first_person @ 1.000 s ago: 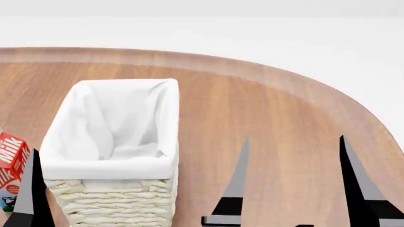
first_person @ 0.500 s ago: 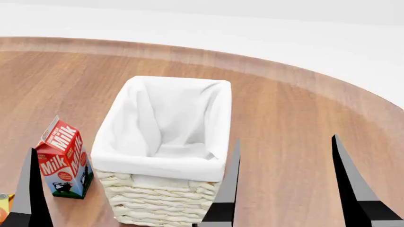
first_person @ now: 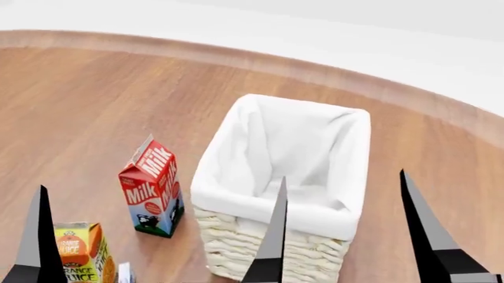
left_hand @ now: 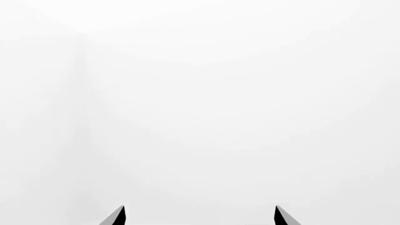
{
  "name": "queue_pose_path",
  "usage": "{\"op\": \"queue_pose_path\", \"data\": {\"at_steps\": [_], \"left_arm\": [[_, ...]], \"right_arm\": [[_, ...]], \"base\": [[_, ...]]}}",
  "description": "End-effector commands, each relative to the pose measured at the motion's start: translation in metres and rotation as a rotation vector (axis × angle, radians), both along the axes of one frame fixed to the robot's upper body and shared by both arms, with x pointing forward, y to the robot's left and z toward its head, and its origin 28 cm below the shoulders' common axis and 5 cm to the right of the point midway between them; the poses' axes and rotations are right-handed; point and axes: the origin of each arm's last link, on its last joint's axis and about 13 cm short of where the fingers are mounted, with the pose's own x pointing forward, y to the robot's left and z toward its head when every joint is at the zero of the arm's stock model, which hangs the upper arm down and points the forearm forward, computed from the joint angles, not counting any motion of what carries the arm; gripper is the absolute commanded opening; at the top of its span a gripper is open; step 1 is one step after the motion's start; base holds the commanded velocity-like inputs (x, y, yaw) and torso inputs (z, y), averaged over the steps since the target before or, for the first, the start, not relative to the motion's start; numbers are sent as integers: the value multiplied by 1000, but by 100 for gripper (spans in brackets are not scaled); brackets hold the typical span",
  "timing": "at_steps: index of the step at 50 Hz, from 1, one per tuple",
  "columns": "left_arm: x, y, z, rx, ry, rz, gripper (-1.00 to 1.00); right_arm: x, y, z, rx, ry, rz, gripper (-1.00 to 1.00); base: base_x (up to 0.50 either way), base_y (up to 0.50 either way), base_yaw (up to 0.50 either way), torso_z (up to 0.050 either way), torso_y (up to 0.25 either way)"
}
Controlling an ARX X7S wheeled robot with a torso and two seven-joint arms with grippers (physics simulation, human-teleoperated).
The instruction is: Pick up the alphabet soup and the tomato sauce, and put them in the basket.
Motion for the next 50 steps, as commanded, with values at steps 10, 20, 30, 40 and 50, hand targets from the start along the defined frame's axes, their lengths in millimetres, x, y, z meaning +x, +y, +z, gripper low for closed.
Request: {"op": "queue_pose_path", "data": {"at_steps": [10, 20, 30, 40, 50], "left_arm": [[0, 0, 0, -4, 3, 0, 100], [0, 0, 1, -4, 3, 2, 100], [-2, 1, 3, -12, -1, 0, 100], [-2, 1, 3, -5, -1, -2, 100], [-3, 1, 3, -3, 0, -3, 100]], "right_arm": [[2, 1, 1, 8, 16, 8, 100], [1, 1, 1, 21, 13, 37, 100], [2, 3, 0, -2, 12, 33, 100], [1, 3, 1, -9, 17, 39, 100], [1, 3, 0, -13, 22, 41, 100]], "base": [[0, 0, 223, 0, 0], [142, 47, 0, 0, 0], [190, 63, 0, 0, 0], [0, 0, 0, 44, 0], [0, 0, 0, 48, 0]]}}
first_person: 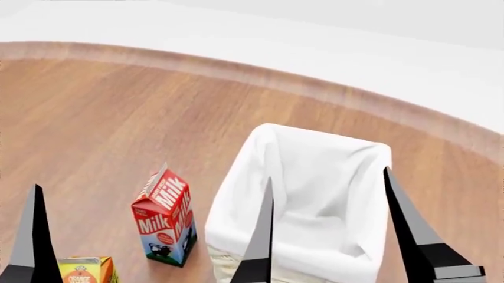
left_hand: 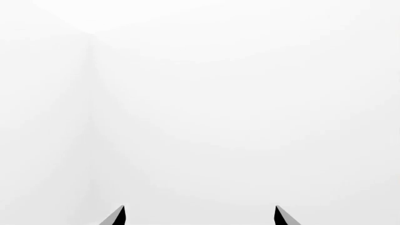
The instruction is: Pick up the alphabet soup and the tomato sauce, and put them in the basket.
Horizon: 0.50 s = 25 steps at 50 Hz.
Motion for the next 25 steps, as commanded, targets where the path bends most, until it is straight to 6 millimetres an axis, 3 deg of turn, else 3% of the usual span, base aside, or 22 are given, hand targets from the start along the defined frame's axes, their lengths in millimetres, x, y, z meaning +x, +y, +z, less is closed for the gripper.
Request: {"op": "queue_pose_path", "data": {"at_steps": [1, 19, 25], "left_arm": [[-1, 0, 1, 2, 2, -1, 100], [-1, 0, 0, -3, 14, -12, 100], [-1, 0, 0, 8, 14, -7, 100]], "right_arm": [[0, 0, 0, -4, 4, 3, 100], [0, 0, 0, -5, 7, 2, 100], [0, 0, 0, -6, 8, 3, 100]], "base": [[0, 0, 0, 48, 0], [0, 0, 0, 48, -2], [0, 0, 0, 48, -109]]}}
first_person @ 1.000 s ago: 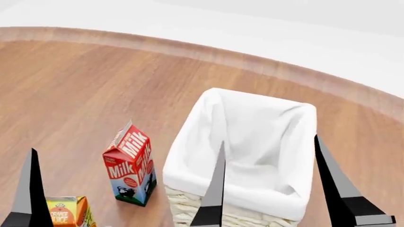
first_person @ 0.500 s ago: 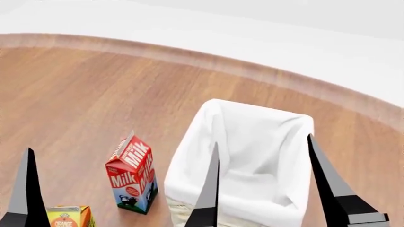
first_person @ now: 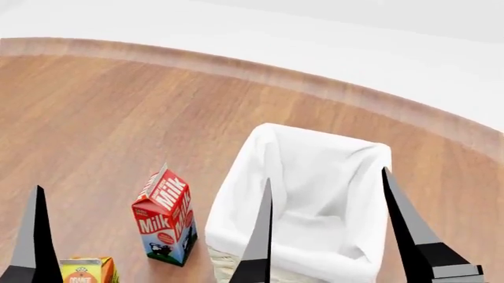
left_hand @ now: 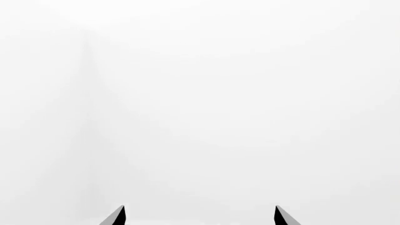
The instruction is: Pick up the alphabet soup and the tomato sauce, and put them in the basket.
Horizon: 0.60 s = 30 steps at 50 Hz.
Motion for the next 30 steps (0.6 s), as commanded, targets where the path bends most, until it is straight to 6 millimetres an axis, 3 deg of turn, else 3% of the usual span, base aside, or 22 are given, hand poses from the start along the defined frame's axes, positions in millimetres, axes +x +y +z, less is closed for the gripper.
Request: {"op": "queue_pose_path", "data": {"at_steps": [1, 26, 30], "left_arm": [[-1, 0, 0, 9, 6, -2, 100], [-3, 0, 3, 2, -7, -4, 100], [-5, 1, 6, -26, -42, -20, 100]], "right_arm": [[0, 0, 0, -2, 3, 1, 100], [0, 0, -1, -9, 9, 4, 100], [1, -2, -3, -15, 25, -13, 100]], "base": [[0, 0, 0, 47, -143], [0, 0, 0, 47, -141], [0, 0, 0, 0, 0]]}}
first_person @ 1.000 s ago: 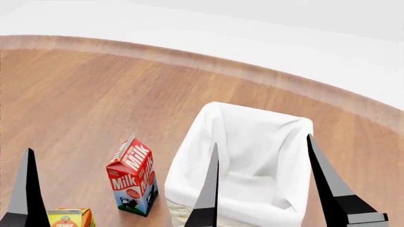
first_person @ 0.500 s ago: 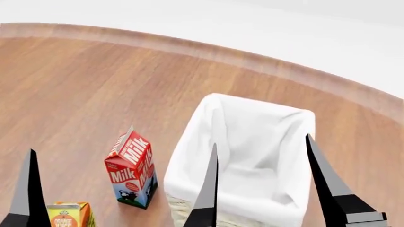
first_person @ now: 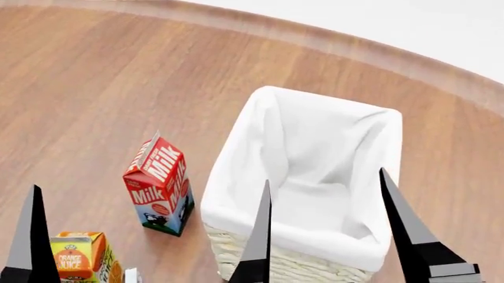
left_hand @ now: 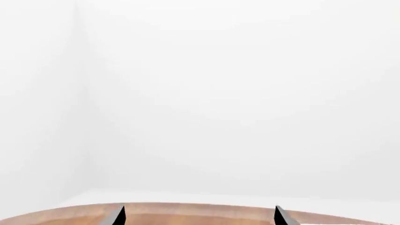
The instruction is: Pick up the alphabet soup and the tomato sauce, and put them in the basket.
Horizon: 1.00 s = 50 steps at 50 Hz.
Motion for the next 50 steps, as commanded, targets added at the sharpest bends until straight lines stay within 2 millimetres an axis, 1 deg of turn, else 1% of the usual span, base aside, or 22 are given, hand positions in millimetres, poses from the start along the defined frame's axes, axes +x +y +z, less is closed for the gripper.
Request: {"op": "queue_pose_path", "data": {"at_steps": [1, 4, 7, 10, 12, 13, 14, 15, 20, 25, 31, 34, 38, 43, 50], "left_arm": [[-4, 1, 5, -27, -33, -13, 100], [-4, 4, 7, -33, -36, -5, 100], [-5, 6, 9, -36, -42, -3, 100], [-5, 7, 11, -43, -52, -6, 100], [-6, 7, 11, -46, -56, -12, 100], [-6, 7, 12, -46, -60, -13, 100], [-6, 7, 12, -46, -60, -11, 100], [-6, 8, 13, -48, -63, -11, 100], [-7, 8, 15, -52, -66, -6, 100], [-7, 8, 15, -48, -65, -7, 100], [-7, 8, 14, -47, -64, -4, 100], [-8, 8, 15, -48, -64, -3, 100], [-7, 7, 14, -47, -63, -6, 100], [-7, 7, 14, -45, -64, -9, 100], [-8, 7, 15, -46, -66, -4, 100]], "right_arm": [[-1, -2, -3, -10, 19, -20, 100], [-3, -7, -7, -11, 45, -25, 100], [-7, -9, -6, -18, 65, 7, 100], [-16, -13, -7, -74, 75, 11, 100], [-20, -13, -11, -70, 100, 52, 100], [-25, -14, -16, -55, 122, 98, 100], [-27, -15, -19, -68, 133, 101, 100], [-31, -16, -25, -111, 159, 105, 100], [-44, -16, -39, -239, 205, 135, 100], [-60, -12, -50, -323, 226, 187, 100], [-77, -10, -66, -351, 247, 193, 100], [-82, -12, -73, -321, 274, 208, 100], [-88, -14, -81, -327, 288, 222, 100], [-94, -16, -85, -306, 332, 274, 100], [-97, -16, -90, -307, 346, 316, 100]], "base": [[0, 0, 0, 0, 0], [0, 0, 0, 0, 0], [0, 0, 0, 0, 0], [0, 0, 0, 0, 0], [0, 0, 0, 0, 0], [0, 0, 0, 0, 0], [0, 0, 0, 0, 0], [0, 0, 0, 0, 0], [0, 0, 0, 0, 0], [0, 0, 0, 0, 0], [0, 0, 0, 0, 0], [0, 0, 0, 0, 0], [0, 0, 0, 0, 0], [0, 0, 0, 0, 0], [0, 0, 0, 0, 0]]}}
